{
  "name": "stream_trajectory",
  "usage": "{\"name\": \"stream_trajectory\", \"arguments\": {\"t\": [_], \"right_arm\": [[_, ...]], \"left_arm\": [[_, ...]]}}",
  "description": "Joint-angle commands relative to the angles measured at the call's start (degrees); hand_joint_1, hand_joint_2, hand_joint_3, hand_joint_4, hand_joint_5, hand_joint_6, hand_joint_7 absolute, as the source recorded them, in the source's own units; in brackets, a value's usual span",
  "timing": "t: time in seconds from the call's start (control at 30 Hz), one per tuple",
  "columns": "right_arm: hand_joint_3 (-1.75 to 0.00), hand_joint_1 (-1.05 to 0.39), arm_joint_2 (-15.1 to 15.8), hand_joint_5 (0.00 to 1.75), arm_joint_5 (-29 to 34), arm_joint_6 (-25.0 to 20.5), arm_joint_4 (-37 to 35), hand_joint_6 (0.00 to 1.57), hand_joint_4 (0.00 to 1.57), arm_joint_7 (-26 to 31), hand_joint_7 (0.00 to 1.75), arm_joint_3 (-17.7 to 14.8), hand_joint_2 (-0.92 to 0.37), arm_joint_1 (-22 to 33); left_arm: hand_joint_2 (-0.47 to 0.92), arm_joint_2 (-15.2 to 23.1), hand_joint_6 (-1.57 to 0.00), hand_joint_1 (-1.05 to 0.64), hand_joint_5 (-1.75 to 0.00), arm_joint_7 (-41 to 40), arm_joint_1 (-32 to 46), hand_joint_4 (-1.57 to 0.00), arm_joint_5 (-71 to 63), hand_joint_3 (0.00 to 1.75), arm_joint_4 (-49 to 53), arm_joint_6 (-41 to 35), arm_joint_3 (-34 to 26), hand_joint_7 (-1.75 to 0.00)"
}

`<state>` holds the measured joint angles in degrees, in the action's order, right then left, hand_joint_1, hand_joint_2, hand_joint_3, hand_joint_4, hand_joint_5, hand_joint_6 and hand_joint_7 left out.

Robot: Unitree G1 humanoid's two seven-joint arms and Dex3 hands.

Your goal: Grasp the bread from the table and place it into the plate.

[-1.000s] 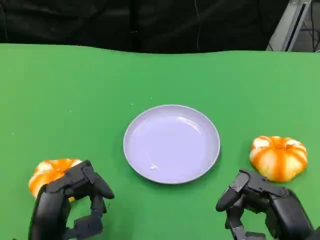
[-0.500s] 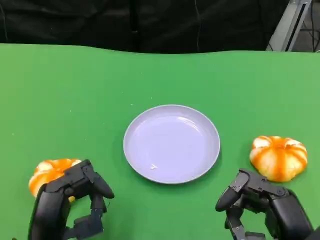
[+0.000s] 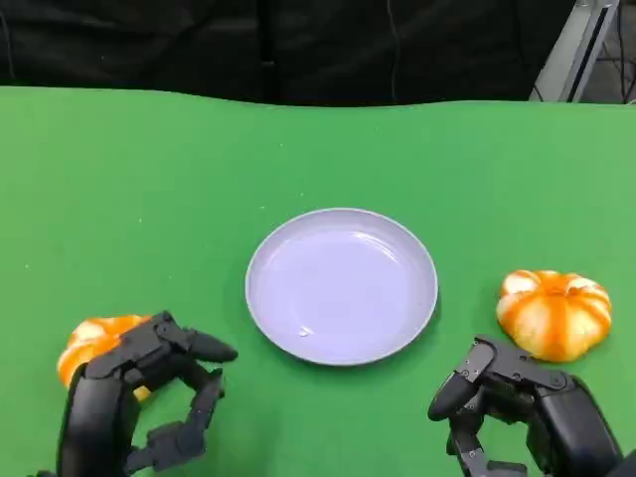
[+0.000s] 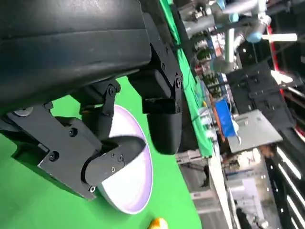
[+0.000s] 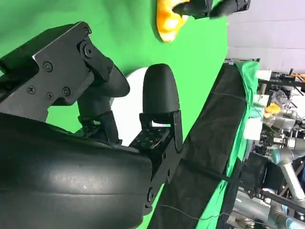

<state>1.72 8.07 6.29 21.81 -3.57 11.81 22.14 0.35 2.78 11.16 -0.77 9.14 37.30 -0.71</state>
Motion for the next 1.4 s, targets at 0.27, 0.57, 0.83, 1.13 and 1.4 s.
{"name": "stream_trajectory", "arguments": {"t": [0.27, 0.57, 0.83, 1.13, 1.4], "right_arm": [[-1.29, 0.04, 0.1, 1.65, -0.3, -0.2, 0.8, 0.73, 0.72, 0.3, 1.38, 0.1, -0.43, 0.1], [-1.28, 0.04, 0.0, 1.65, -0.5, 0.1, 0.8, 0.73, 0.71, 0.2, 1.39, 0.2, -0.43, 0.2], [-1.27, 0.04, -0.3, 1.65, -0.3, -0.1, 0.8, 0.73, 0.71, 0.4, 1.38, 0.6, -0.43, 0.4], [-1.26, 0.04, -0.7, 1.65, -0.3, -1.8, 2.0, 0.72, 0.7, 0.4, 1.37, 0.9, -0.45, 0.7], [-1.26, 0.04, -0.4, 1.65, -0.1, -1.2, 1.4, 0.72, 0.71, 0.4, 1.37, 0.7, -0.45, 0.3]], "left_arm": [[0.92, 5.4, -0.49, -0.42, -0.96, -9.6, -0.5, -0.16, -21.8, 0.08, -4.6, -8.6, -2.4, -0.2], [0.92, 10.3, -0.4, -0.46, -0.78, -13.3, -0.4, -0.07, -34.8, 0.06, -8.6, -16.5, 0.0, -0.05], [0.92, 15.8, -0.26, -0.55, -0.4, -4.7, -1.5, -0.01, -56.0, 0.1, -15.9, -35.9, 4.3, -0.03], [0.92, 17.7, -0.22, -0.54, -0.33, -0.2, -3.9, 0.0, -60.3, 0.08, -15.4, -46.2, 9.0, 0.0], [0.92, 19.1, -0.2, -0.56, -0.33, 0.5, -9.0, 0.0, -61.3, 0.09, -8.8, -50.5, 13.5, 0.0]]}}
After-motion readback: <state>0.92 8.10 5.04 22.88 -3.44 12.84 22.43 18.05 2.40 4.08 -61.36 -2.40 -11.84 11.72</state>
